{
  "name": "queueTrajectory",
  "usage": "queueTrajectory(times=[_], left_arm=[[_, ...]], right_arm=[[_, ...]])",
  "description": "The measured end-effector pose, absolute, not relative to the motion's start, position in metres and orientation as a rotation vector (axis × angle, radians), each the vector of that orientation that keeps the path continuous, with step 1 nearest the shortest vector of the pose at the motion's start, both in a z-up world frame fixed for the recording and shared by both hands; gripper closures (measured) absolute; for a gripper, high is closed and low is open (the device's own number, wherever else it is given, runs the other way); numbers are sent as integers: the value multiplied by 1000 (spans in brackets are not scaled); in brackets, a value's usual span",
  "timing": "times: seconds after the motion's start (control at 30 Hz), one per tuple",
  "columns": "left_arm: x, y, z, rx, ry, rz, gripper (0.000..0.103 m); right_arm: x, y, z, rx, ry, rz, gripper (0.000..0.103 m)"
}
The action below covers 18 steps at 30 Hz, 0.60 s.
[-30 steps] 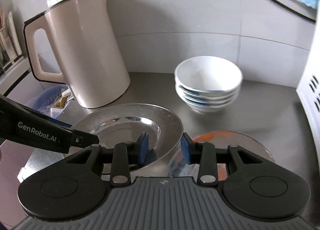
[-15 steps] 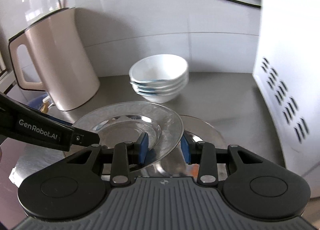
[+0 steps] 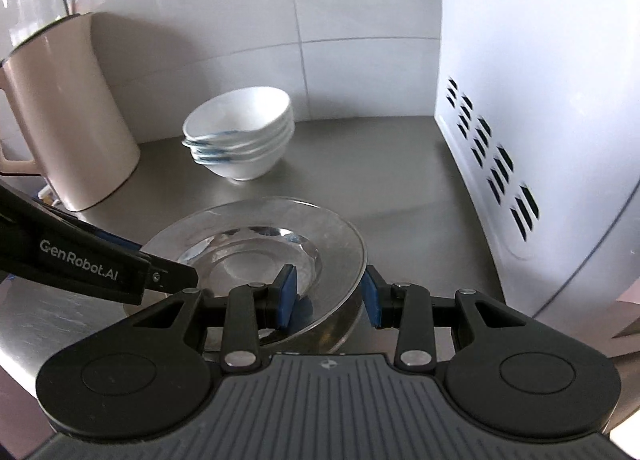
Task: Organize plates and bowls
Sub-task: 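Carry the steel plate stack with both tools and lower it beside the white bowls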
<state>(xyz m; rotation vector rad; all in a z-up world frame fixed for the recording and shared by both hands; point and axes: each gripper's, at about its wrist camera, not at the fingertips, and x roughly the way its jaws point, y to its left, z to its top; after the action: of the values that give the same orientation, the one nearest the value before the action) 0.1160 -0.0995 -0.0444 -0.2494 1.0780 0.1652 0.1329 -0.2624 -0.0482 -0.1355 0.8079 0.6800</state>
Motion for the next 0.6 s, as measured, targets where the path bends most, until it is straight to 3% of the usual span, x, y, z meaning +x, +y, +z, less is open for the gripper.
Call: queueTrajectory(times=[0.6], left_arm=[[126,-96,-51,-260,1108,171,0]], right_arm=[[139,-253,-60,-164,822,673,62]])
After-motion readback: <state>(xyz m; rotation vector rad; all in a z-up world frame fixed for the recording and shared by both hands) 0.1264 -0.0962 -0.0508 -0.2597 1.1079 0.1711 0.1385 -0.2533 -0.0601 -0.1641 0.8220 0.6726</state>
